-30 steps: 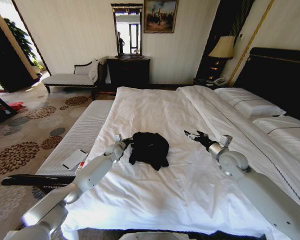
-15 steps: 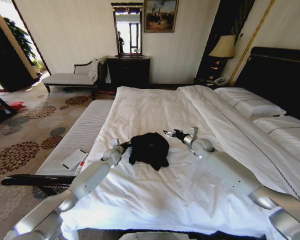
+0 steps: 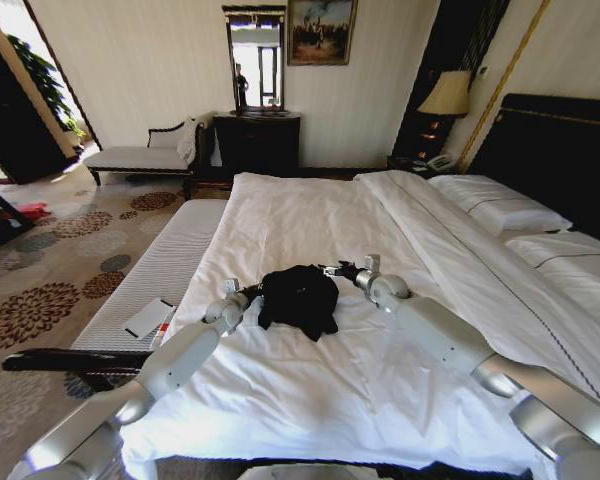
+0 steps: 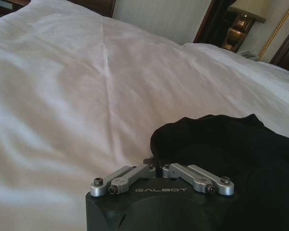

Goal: Fold the clothes on the bed.

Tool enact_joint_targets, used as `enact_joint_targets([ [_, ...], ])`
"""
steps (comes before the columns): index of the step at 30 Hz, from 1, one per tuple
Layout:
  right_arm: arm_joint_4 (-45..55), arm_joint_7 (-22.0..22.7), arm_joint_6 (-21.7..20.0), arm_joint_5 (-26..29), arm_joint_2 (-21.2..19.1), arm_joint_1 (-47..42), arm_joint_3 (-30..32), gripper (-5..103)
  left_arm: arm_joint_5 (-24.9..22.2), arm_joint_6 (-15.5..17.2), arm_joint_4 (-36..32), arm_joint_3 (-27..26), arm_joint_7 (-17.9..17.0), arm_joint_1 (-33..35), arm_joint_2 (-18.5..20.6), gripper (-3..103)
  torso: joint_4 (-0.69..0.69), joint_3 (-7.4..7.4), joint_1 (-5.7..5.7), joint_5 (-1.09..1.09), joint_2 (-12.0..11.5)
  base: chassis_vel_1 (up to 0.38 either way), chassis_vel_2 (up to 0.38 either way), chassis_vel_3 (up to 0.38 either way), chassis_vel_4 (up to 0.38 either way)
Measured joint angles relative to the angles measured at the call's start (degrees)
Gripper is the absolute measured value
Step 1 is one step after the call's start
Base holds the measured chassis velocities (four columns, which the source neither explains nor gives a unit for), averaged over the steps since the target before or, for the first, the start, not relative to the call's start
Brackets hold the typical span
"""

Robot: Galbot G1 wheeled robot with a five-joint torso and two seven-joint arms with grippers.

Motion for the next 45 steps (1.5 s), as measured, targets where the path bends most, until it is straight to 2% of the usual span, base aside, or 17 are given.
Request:
enact_joint_targets([
  [1,-1.6,-0.3,0.1,0.0,0.5,1.0,-0.6,103,-0.1,0.0,-0.3,0.2,-0.1,-0.1,0.1,1,0.0,0.0,0.0,0.0,0.0,0.0,0.0,0.0,0.0],
  [10,-7.1,-2.0,1.0,-0.9,1.9,2.9,-3.0,96,-0.5,0.1,-1.9,-0.1,-0.7,0.2,0.9,1,0.0,0.0,0.0,0.0,0.0,0.0,0.0,0.0,0.0],
  [29,-7.1,-2.2,0.6,-1.1,3.3,2.0,-4.8,85,0.3,0.2,-2.1,-0.7,-0.6,1.6,1.2,1,0.0,0.0,0.0,0.0,0.0,0.0,0.0,0.0,0.0],
  [32,-7.2,-2.3,0.6,-1.3,3.5,2.1,-5.2,71,0.5,0.1,-1.9,-0.6,-0.5,1.4,1.2,1,0.01,0.0,0.0,0.0,0.0,0.0,0.0,0.0,0.0],
  [33,-7.2,-2.3,0.6,-1.3,3.5,2.1,-5.2,71,0.5,0.1,-1.9,-0.6,-0.5,1.4,1.2,1,0.01,0.0,0.0,0.0,0.0,0.0,0.0,0.0,0.0],
  [35,-7.1,-2.3,0.6,-1.6,3.5,2.1,-5.4,60,0.5,0.0,-1.9,-0.6,-0.5,1.3,1.2,1,0.0,0.0,0.0,0.0,0.0,0.0,0.0,0.0,0.0],
  [38,-7.0,-2.4,0.7,-1.8,3.5,2.1,-5.4,55,0.5,-0.1,-1.7,-0.8,-0.5,1.2,1.2,1,0.0,0.0,0.0,0.0,0.0,0.0,0.0,0.0,0.0],
  [41,-6.9,-2.5,0.7,-1.7,3.4,2.2,-5.4,38,0.5,-0.1,-1.5,-1.0,-0.5,1.2,1.2,1,0.0,0.0,0.0,0.0,0.0,0.0,0.0,0.0,0.0],
  [42,-6.9,-2.6,0.7,-1.6,3.4,2.2,-5.4,38,0.5,-0.1,-1.5,-1.0,-0.5,1.3,1.1,1,0.0,0.0,0.0,0.0,0.0,0.0,0.0,0.0,0.0],
  [44,-7.0,-2.6,0.6,-1.4,3.4,2.4,-5.3,28,0.5,-0.1,-1.6,-1.0,-0.5,1.5,1.1,1,0.0,0.0,0.0,0.0,0.0,0.0,0.0,0.0,0.0],
  [45,-7.0,-2.6,0.6,-1.4,3.4,2.4,-5.3,28,0.5,-0.1,-1.6,-1.0,-0.5,1.5,1.1,1,0.0,0.0,0.0,0.0,0.0,0.0,0.0,0.0,0.0],
])
